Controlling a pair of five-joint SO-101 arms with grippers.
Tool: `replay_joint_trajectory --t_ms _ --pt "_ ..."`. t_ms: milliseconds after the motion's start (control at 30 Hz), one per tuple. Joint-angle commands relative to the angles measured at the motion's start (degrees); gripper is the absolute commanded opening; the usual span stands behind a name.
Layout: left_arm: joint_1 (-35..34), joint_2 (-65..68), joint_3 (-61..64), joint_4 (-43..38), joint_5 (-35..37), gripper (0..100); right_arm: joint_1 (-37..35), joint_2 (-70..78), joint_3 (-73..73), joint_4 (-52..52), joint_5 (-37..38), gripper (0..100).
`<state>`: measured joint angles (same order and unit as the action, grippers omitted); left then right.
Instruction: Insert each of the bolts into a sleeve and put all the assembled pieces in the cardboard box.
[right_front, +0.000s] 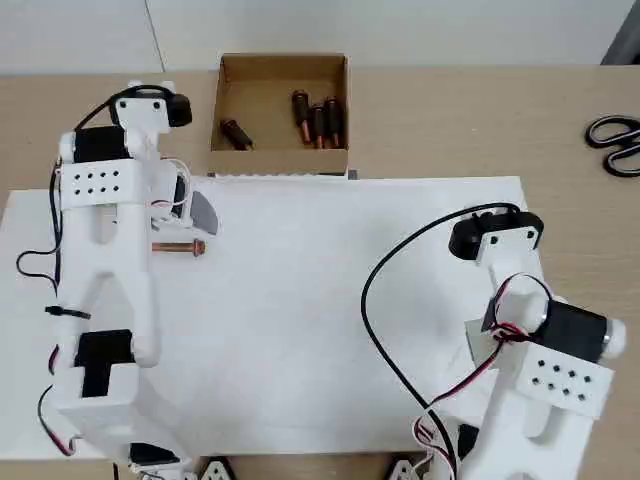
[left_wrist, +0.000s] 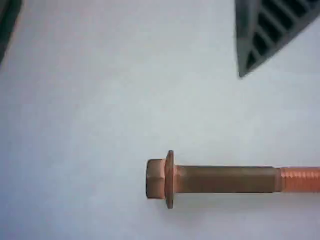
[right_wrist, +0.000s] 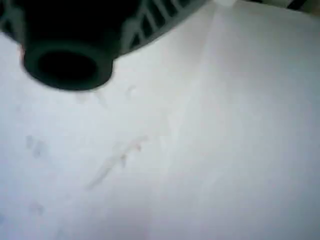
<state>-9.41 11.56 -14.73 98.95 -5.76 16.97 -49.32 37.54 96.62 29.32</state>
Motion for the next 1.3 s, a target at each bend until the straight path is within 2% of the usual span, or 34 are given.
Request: replay_joint_trajectory --t_ms 0,133,367,467,733,900,1000,1100,1267 --pt "-0.4 -2.8 -0.2 0.7 -8.4 29 0.4 -1.2 -0.4 -0.2 -0.4 0.4" --pt "-0.3 -2.8 -0.2 -3.2 -20.7 26 0.4 -1.2 -0.4 -0.2 -0.4 0.4" --pt "-1.2 1.2 0.5 -5.9 -37.2 5 0.4 -1.2 -0.3 -0.2 -0.4 0.4" --pt "-2.5 4.1 0.5 -5.8 -43.5 0 0.4 -1.2 -0.3 -0.2 -0.4 0.4" --pt "-1.8 9.1 0.2 -5.8 -53.3 1 0.4 -1.2 0.0 -0.2 -0.4 0.4" --pt "-1.8 9.4 0.3 -5.8 -62.2 1 0.4 -1.2 0.0 -0.2 -0.4 0.4" --pt "-1.8 9.4 0.2 -5.8 -66.2 7 0.4 -1.2 0.0 -0.2 -0.4 0.4" --pt "-1.8 9.5 0.2 -5.2 -66.9 15 0.4 -1.2 0.0 -0.2 -0.4 0.4" --pt "-1.8 10.7 0.2 -5.5 -68.6 16 0.4 -1.2 0.0 -0.2 -0.4 0.4"
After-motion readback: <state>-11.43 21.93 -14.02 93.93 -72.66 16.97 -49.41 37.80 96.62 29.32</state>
